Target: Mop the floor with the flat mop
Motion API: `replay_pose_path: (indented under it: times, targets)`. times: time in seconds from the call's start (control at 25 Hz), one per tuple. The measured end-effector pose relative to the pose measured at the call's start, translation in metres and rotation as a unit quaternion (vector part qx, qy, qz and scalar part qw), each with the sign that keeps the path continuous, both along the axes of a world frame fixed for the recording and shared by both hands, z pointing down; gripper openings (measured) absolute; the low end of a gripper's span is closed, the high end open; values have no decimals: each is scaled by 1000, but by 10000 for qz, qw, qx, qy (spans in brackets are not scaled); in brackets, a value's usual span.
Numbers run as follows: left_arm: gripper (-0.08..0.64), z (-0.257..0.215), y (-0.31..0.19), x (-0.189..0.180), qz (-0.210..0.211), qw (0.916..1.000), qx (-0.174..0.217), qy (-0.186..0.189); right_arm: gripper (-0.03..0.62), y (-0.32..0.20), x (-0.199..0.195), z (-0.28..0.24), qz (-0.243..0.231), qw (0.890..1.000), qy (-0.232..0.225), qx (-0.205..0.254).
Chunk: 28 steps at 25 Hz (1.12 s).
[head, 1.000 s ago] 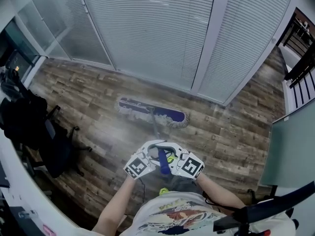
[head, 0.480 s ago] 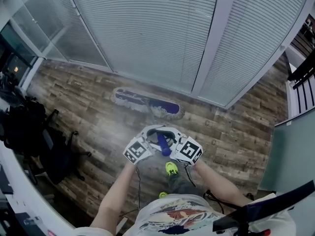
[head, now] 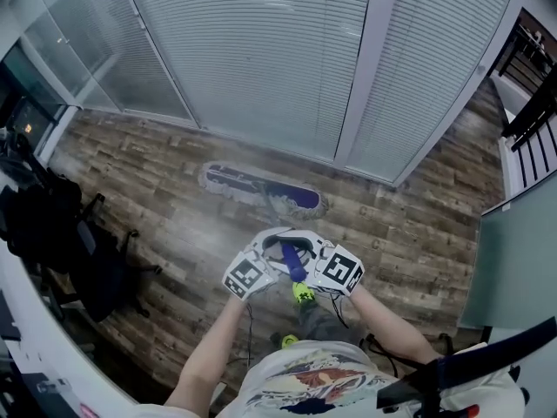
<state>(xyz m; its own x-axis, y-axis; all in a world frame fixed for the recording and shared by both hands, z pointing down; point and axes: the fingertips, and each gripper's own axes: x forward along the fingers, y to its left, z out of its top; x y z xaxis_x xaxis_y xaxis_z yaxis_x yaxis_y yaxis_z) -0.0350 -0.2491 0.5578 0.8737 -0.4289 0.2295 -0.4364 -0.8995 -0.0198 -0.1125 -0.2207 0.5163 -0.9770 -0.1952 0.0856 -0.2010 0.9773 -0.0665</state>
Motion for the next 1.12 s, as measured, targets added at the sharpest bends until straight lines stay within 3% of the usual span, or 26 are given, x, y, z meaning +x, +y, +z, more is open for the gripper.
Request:
replay_pose_path:
  times: [0.52,0.92,1.12]
  targets:
    - [201,7,287,17,290,9994,-64,184,216,281,14,8,364,9992,165,-88]
    - [204,9,435,63,338,9992,-21,202,216,427,60,12,421,9984,316,-189]
    - [209,3,498,113,365,9991,8,236,217,490,110,9,451,9981,360,-228]
